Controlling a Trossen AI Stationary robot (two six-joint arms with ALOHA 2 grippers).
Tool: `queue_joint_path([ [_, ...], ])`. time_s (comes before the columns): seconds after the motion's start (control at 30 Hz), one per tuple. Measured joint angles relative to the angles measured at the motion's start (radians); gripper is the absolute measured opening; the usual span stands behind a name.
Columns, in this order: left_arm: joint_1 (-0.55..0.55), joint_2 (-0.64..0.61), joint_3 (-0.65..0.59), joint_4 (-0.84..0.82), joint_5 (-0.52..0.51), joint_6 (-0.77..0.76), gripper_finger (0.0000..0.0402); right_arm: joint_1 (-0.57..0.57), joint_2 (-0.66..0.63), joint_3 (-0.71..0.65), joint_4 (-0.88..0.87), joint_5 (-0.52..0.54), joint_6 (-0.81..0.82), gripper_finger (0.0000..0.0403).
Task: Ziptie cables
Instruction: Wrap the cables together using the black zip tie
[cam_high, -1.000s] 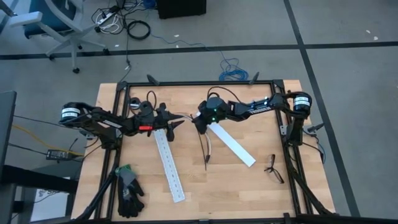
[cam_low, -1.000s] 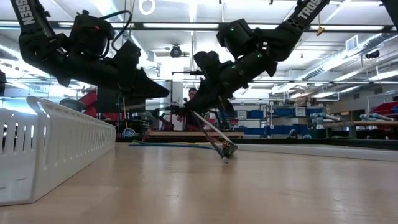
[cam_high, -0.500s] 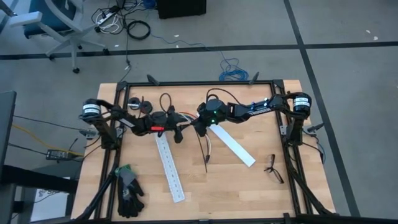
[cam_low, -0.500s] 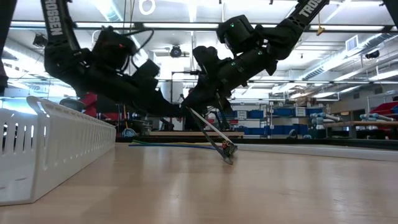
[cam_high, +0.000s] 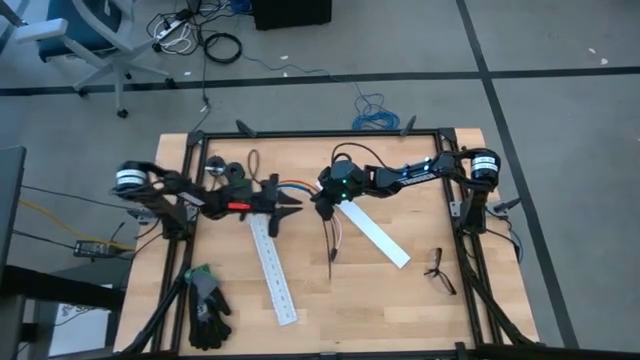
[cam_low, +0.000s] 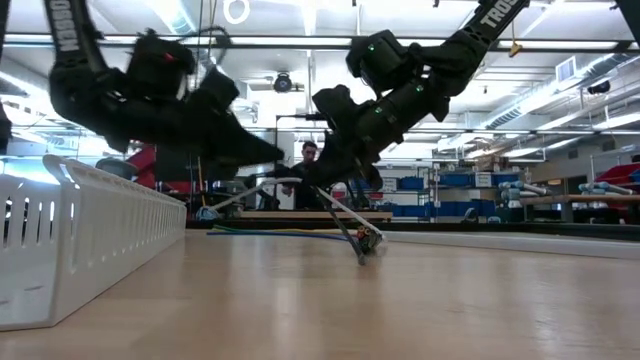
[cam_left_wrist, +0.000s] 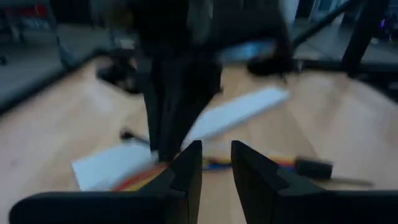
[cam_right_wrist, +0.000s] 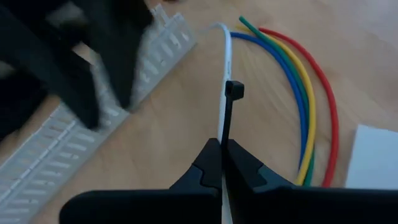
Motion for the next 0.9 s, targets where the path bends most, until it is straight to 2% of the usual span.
queue_joint_path([
  [0.13, 0.0, -0.068, -0.026, -0.043, -0.031, 0.095, 0.0094, 0.0, 0.0, 0.0, 0.004, -0.002, -0.013, 0.0],
  [0.3, 0.0, -0.052, 0.004, -0.169, -0.062, 0.239, 0.0094, 0.0, -0.001, 0.0, 0.021, -0.012, -0.019, 0.0],
  [0.43, 0.0, -0.047, 0.018, -0.168, -0.151, 0.293, 0.0094, 0.002, -0.001, 0.0, 0.026, -0.027, -0.02, 0.0],
  [0.57, 0.0, -0.048, 0.025, -0.164, -0.179, 0.367, 0.0094, 0.002, -0.001, 0.0, 0.028, -0.044, -0.02, 0.0],
  [0.8, 0.0, -0.046, 0.041, -0.268, -0.188, 0.413, 0.0094, 0.006, -0.001, 0.0, 0.042, -0.066, -0.025, 0.0],
  [0.9, 0.0, -0.045, 0.052, -0.286, -0.248, 0.42, 0.0094, 0.013, -0.001, 0.0, 0.056, -0.085, -0.03, 0.0],
])
